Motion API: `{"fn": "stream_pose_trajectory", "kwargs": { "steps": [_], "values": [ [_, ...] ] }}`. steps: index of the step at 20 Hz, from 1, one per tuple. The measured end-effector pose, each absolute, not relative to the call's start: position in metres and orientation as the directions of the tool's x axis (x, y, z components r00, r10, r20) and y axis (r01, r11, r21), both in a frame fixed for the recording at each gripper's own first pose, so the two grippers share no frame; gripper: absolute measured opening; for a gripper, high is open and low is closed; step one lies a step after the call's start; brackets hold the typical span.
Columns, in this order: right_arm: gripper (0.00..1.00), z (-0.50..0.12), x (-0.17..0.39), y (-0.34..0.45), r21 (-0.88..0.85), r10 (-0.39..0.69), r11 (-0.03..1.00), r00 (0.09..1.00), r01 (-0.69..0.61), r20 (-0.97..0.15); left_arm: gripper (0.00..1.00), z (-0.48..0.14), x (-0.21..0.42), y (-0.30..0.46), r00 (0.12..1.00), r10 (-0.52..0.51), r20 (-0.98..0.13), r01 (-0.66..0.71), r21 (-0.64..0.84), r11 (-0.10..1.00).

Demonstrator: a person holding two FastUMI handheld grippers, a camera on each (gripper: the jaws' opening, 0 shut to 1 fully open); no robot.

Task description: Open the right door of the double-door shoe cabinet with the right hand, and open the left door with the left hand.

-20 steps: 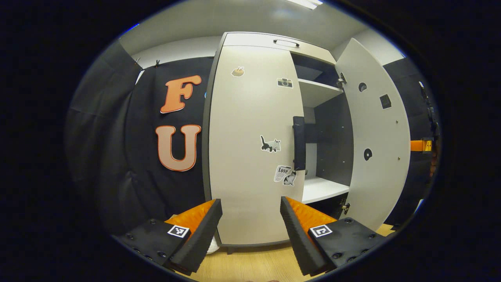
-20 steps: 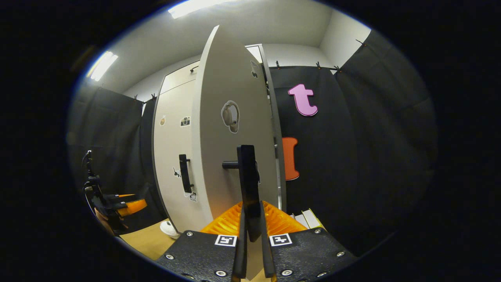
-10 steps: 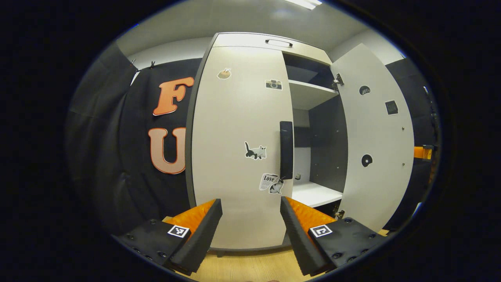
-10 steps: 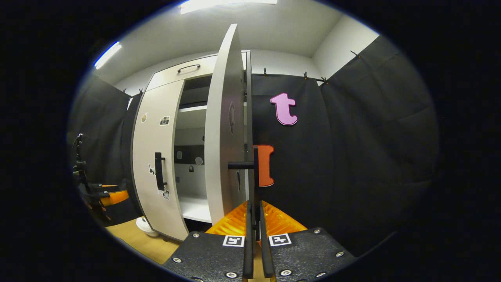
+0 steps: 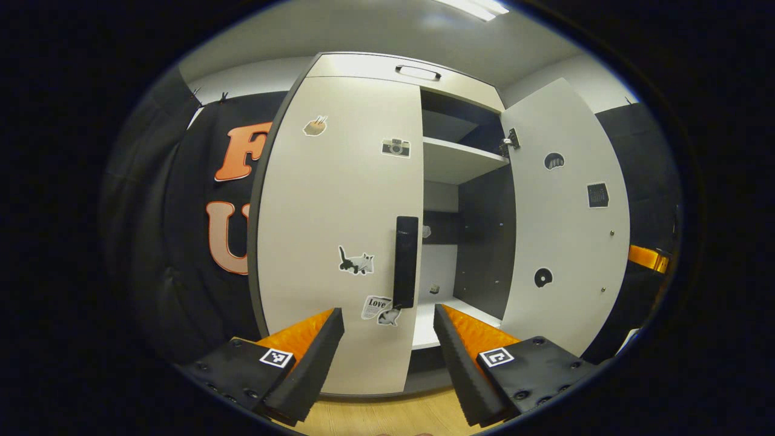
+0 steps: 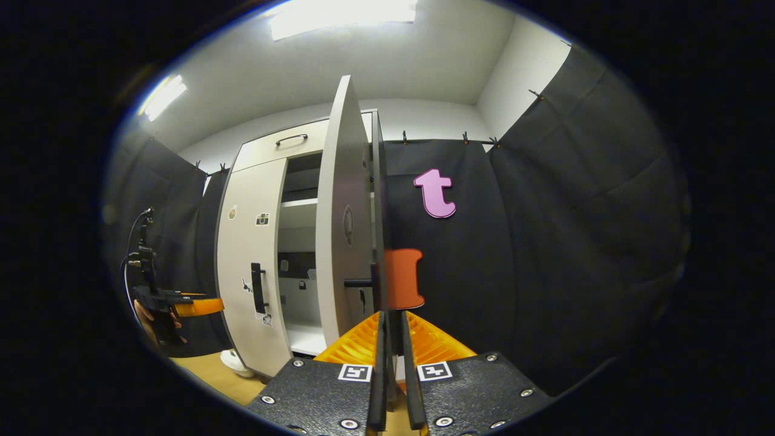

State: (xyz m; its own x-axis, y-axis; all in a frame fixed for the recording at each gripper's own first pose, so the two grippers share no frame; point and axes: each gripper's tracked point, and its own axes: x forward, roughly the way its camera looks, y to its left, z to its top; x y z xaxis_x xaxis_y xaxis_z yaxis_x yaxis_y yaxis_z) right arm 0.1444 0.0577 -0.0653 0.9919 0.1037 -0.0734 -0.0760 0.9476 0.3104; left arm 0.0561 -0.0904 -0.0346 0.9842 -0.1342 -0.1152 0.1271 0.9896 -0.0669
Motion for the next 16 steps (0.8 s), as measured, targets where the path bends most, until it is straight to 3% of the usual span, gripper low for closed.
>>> {"fn": "stream_pose_trajectory", "kwargs": {
  "steps": [2, 5, 7, 10, 11, 12, 15, 16],
  "values": [
    [0.17, -0.068, 0.141, 0.055, 0.325, 0.109, 0.943, 0.989, -0.073, -0.096, 0.96, -0.021, 0.071, -0.101, 0.982, -0.158, -0.101, 0.151, -0.078, 0.985],
    [0.36, -0.071, 0.14, 0.049, 0.329, 0.086, 0.943, 0.992, -0.051, -0.094, 0.95, -0.013, 0.094, -0.105, 0.984, -0.149, -0.096, 0.143, -0.066, 0.988],
    [0.42, -0.071, 0.137, 0.046, 0.323, 0.086, 0.945, 0.992, -0.051, -0.096, 0.95, -0.009, 0.113, -0.104, 0.989, -0.123, -0.085, 0.119, -0.042, 0.992],
    [0.51, -0.07, 0.137, 0.04, 0.306, 0.072, 0.951, 0.994, -0.043, -0.085, 0.9, -0.011, 0.135, -0.11, 0.988, -0.127, -0.093, 0.126, -0.021, 0.992],
    [0.62, -0.07, 0.138, 0.039, 0.313, 0.061, 0.949, 0.995, -0.034, -0.077, 0.88, -0.013, 0.143, -0.109, 0.989, -0.114, -0.095, 0.113, -0.02, 0.993],
    [0.6, -0.074, 0.139, 0.039, 0.325, 0.062, 0.945, 0.995, -0.032, -0.082, 0.87, -0.015, 0.151, -0.105, 0.993, -0.085, -0.082, 0.084, -0.023, 0.996],
    [0.74, -0.086, 0.141, 0.048, 0.344, 0.098, 0.938, 0.989, -0.054, -0.112, 0.86, -0.032, 0.168, -0.11, 0.99, -0.093, -0.107, 0.089, -0.048, 0.995],
    [0.76, -0.09, 0.142, 0.047, 0.33, 0.096, 0.943, 0.988, -0.051, -0.122, 0.79, -0.035, 0.173, -0.106, 0.991, -0.073, -0.113, 0.07, -0.03, 0.997]
  ]
}}
